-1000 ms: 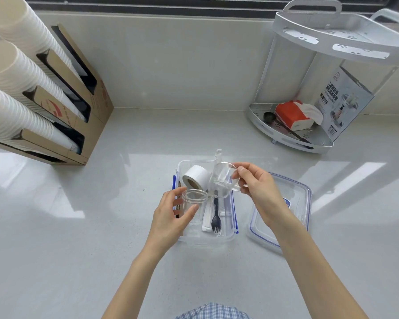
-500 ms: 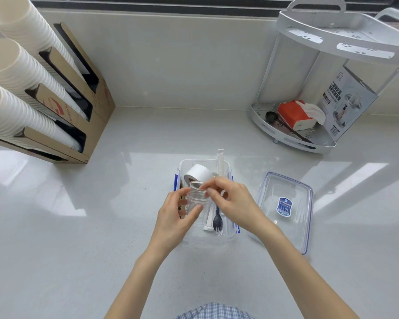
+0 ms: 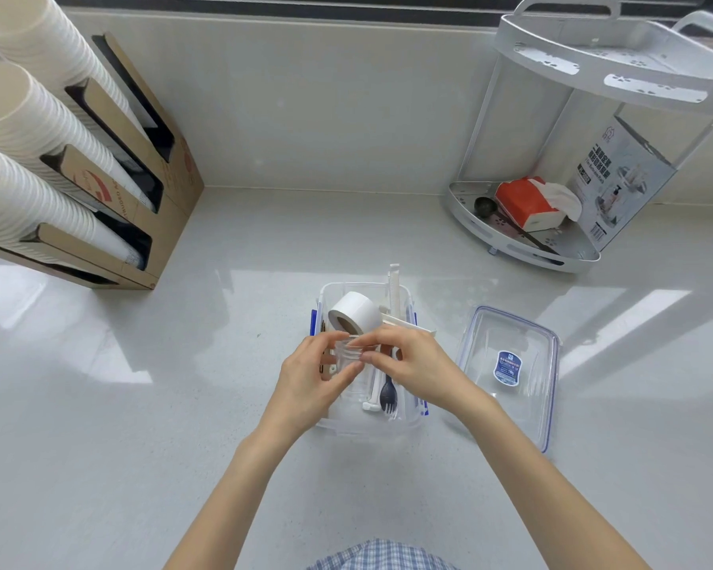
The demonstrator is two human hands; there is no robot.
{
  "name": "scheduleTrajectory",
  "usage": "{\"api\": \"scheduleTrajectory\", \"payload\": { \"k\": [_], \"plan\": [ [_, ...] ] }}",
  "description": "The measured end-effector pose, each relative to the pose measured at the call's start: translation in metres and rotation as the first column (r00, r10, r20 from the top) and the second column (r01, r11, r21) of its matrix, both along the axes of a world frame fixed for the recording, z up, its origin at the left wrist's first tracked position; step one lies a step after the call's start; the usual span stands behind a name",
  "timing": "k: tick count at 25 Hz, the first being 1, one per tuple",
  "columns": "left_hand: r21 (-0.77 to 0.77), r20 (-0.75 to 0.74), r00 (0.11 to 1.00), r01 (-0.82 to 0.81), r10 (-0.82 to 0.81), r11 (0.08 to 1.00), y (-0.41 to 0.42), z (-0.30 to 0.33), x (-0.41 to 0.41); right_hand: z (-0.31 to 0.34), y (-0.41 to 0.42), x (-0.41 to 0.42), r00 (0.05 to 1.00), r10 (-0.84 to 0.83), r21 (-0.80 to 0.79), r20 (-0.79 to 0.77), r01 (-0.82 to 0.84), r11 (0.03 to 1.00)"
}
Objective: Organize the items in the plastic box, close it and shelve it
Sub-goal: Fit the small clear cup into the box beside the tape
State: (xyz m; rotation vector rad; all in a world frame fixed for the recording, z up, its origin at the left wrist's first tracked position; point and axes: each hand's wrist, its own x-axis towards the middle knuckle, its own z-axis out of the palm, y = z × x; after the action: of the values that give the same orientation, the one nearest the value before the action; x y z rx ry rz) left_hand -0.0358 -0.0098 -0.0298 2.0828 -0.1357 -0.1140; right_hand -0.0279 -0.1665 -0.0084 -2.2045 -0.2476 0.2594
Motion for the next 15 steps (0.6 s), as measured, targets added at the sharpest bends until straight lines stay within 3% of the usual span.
{"api": "scheduleTrajectory", "payload": {
  "k": [8, 15],
  "plan": [
    [0.221, 0.120, 0.993, -0.019, -0.008, 0.975, 0.005, -0.013, 0.002, -0.018, 0.008, 0.004, 0.992, -0.034, -0.013, -0.122, 0.032, 0.999],
    [0.459, 0.139, 0.988, -0.001, -0.071, 0.888, 0.007, -0.026, 0.001, -0.035, 0.020, -0.001, 0.971, -0.051, -0.047, -0.232, 0.041, 0.998]
  ]
}}
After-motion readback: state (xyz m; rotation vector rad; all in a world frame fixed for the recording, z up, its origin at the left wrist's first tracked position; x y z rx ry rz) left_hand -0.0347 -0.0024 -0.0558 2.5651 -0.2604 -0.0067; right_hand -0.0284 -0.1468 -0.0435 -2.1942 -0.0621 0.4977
